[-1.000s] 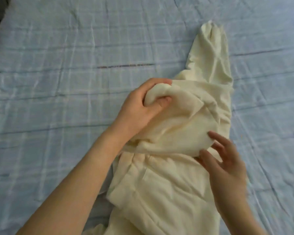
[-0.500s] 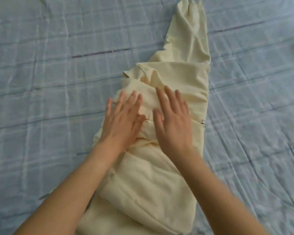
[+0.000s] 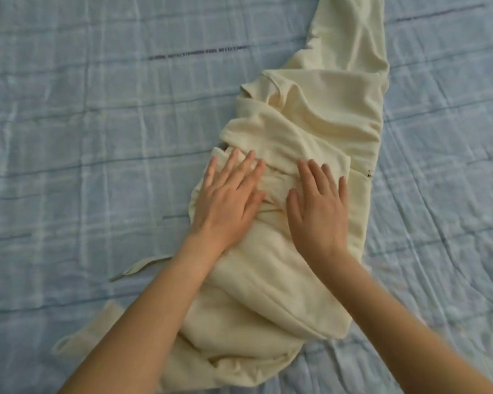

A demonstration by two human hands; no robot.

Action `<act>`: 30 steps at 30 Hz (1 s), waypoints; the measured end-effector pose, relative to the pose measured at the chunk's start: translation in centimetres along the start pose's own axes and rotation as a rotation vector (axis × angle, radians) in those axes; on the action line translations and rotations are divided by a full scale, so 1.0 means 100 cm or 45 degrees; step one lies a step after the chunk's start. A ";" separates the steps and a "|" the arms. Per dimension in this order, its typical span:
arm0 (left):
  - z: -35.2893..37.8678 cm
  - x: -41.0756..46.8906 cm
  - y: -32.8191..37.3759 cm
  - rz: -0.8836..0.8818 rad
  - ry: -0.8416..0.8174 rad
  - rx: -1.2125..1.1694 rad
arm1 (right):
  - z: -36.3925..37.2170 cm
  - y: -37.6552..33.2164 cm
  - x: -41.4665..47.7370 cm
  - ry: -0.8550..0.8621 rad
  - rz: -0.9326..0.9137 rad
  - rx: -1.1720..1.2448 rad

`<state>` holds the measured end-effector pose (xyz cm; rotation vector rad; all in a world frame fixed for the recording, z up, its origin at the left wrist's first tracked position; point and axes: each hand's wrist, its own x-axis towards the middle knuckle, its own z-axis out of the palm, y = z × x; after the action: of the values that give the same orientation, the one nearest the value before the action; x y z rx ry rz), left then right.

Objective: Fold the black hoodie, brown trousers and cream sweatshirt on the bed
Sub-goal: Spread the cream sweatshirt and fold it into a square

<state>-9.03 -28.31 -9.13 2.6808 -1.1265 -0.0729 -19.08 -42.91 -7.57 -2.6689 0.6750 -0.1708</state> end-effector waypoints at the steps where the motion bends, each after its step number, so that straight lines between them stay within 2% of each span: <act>1: 0.000 -0.024 -0.006 -0.028 0.056 -0.032 | -0.002 -0.006 -0.022 0.059 -0.025 0.078; 3: 0.004 -0.070 -0.015 -0.095 0.014 -0.100 | 0.006 -0.013 -0.064 0.016 -0.058 0.143; 7: 0.020 -0.111 -0.017 -0.175 -0.299 -0.233 | 0.043 -0.013 -0.106 -0.351 -0.052 -0.132; 9: 0.017 -0.109 -0.021 -0.141 -0.304 -0.299 | 0.053 -0.014 -0.106 -0.354 -0.021 -0.187; 11: 0.000 -0.111 -0.033 -0.156 -0.320 -0.491 | 0.052 -0.015 -0.106 -0.319 0.011 -0.152; 13: -0.025 -0.130 -0.049 -0.293 -0.292 -0.653 | 0.041 -0.022 -0.120 -0.245 0.055 -0.015; 14: -0.036 -0.145 -0.059 -0.340 -0.268 -0.589 | 0.035 -0.029 -0.133 -0.195 0.039 0.101; 17: -0.058 -0.203 -0.086 -0.404 -0.247 -0.074 | 0.026 -0.066 -0.190 -0.244 -0.159 0.530; 18: -0.062 -0.223 -0.095 -0.468 -0.219 -0.063 | 0.027 -0.080 -0.207 -0.336 -0.201 0.665; 20: -0.063 -0.256 -0.105 -0.673 -0.164 -0.354 | 0.034 -0.104 -0.227 -0.489 -0.264 0.756; 22: -0.054 -0.281 -0.105 -0.781 -0.159 -0.636 | 0.045 -0.118 -0.235 -0.536 -0.300 0.626; 26: -0.032 -0.318 -0.089 -0.628 -0.152 -0.583 | 0.058 -0.124 -0.252 -0.495 -0.550 0.259; 28: -0.028 -0.333 -0.079 -0.626 -0.098 -0.575 | 0.062 -0.119 -0.273 -0.366 -0.630 0.264; 30: -0.028 -0.345 -0.068 -0.690 -0.057 -0.608 | 0.062 -0.112 -0.300 -0.324 -0.602 0.289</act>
<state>-28.12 1.37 -9.49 2.4610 -0.3010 -0.4335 -39.22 -17.37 -9.61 -2.5213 -0.0582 -0.0273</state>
